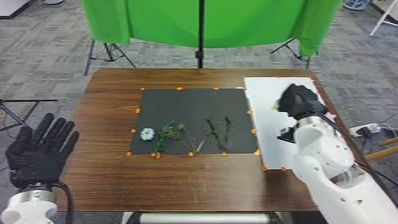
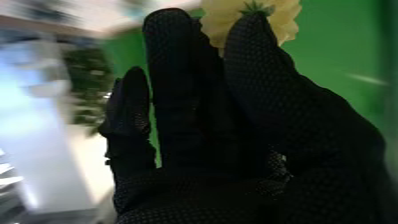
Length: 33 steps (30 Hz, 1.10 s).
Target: Arrange flowers
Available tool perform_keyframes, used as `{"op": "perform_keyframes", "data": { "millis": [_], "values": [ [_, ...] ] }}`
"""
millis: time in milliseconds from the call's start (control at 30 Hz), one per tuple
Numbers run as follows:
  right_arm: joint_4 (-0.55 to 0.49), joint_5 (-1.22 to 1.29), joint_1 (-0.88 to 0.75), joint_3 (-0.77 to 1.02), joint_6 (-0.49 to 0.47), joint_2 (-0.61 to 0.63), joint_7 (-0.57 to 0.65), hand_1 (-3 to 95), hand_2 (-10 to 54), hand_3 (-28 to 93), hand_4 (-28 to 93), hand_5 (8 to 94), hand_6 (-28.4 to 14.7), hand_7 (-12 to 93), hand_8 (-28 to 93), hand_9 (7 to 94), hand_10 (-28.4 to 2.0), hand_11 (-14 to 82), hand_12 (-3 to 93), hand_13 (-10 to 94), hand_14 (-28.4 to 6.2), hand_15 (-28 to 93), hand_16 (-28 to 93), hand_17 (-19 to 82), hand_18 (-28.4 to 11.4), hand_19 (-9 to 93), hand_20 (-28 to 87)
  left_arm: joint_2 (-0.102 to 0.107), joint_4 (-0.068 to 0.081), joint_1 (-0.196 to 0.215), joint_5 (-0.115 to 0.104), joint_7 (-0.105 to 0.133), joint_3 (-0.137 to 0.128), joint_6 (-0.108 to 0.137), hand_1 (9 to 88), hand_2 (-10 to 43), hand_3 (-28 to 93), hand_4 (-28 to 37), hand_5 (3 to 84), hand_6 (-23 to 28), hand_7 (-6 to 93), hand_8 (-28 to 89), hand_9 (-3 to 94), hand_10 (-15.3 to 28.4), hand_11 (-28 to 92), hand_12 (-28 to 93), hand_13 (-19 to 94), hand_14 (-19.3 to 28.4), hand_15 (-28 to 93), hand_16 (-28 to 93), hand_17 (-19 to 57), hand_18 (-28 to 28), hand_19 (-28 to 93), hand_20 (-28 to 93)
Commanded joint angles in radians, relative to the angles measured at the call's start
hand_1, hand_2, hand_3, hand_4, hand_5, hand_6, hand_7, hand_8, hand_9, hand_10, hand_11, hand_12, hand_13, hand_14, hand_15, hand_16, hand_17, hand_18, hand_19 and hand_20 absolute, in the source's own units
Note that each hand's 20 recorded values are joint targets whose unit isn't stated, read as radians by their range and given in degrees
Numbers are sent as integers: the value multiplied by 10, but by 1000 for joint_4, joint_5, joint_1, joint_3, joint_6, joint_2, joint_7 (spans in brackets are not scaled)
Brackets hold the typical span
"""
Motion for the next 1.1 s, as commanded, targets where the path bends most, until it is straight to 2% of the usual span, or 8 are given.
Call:
{"op": "perform_keyframes", "data": {
  "millis": [33,233,400,467,567,733,933,1100],
  "values": [
    [69,27,248,-238,-18,-219,-156,619,-95,679,-283,804,-10,236,39,764,-116,74,242,685,-80,364,430,303,-209,824,409,-1,2,-1,-3,-9,9,3,230,136,798,-283,413,77,118,-106,369,137,165,91,301,122,171,-21,-51,121,295,119],
    [280,-15,366,-385,-76,-377,-247,614,-95,687,-283,800,-11,242,44,766,-116,79,248,682,-82,384,426,302,-209,824,410,23,19,-63,2,-20,41,-3,231,136,797,-283,413,77,119,-106,369,136,164,90,301,122,172,-21,-51,121,295,119],
    [396,-123,373,-444,-119,-456,-274,613,-95,689,-283,799,-10,248,40,773,-113,77,254,681,-82,394,421,302,-208,823,410,35,22,-81,7,-28,59,-4,232,136,796,-283,414,77,118,-106,369,136,163,91,301,122,171,-22,-51,122,295,119],
    [439,-156,378,-459,-115,-471,-270,611,-95,690,-283,797,-10,252,36,774,-113,75,257,681,-81,397,420,302,-207,822,411,42,31,-107,9,-35,72,-3,232,136,795,-283,414,77,119,-106,369,136,163,91,301,122,170,-22,-51,121,295,119],
    [496,-227,394,-463,-121,-497,-286,612,-95,688,-283,790,-9,259,35,768,-113,75,259,672,-80,397,420,302,-206,820,410,47,31,-104,7,-27,69,-2,232,137,795,-283,414,77,118,-106,370,136,163,91,301,122,171,-21,-51,121,295,119],
    [529,-265,398,-450,-136,-526,-265,605,-95,695,-283,781,-11,264,22,758,-114,83,251,666,-80,399,415,301,-206,817,409,50,28,-99,3,-22,69,2,232,137,796,-283,414,76,119,-106,370,136,163,91,302,122,170,-21,-51,122,296,119],
    [504,-246,390,-455,-159,-513,-244,598,-95,698,-283,731,-9,227,-10,712,-124,126,192,651,-82,405,404,297,-208,815,406,46,24,-87,2,-15,64,0,232,137,796,-283,414,76,119,-107,371,136,163,90,302,122,170,-21,-51,122,295,119],
    [474,-206,396,-458,-141,-504,-236,587,-95,708,-283,658,-10,159,-120,663,-129,132,149,637,-85,414,385,294,-212,817,398,45,27,-87,0,-14,62,2,231,136,797,-283,414,77,119,-106,371,136,162,90,302,121,169,-21,-51,122,295,119]
  ]
}}
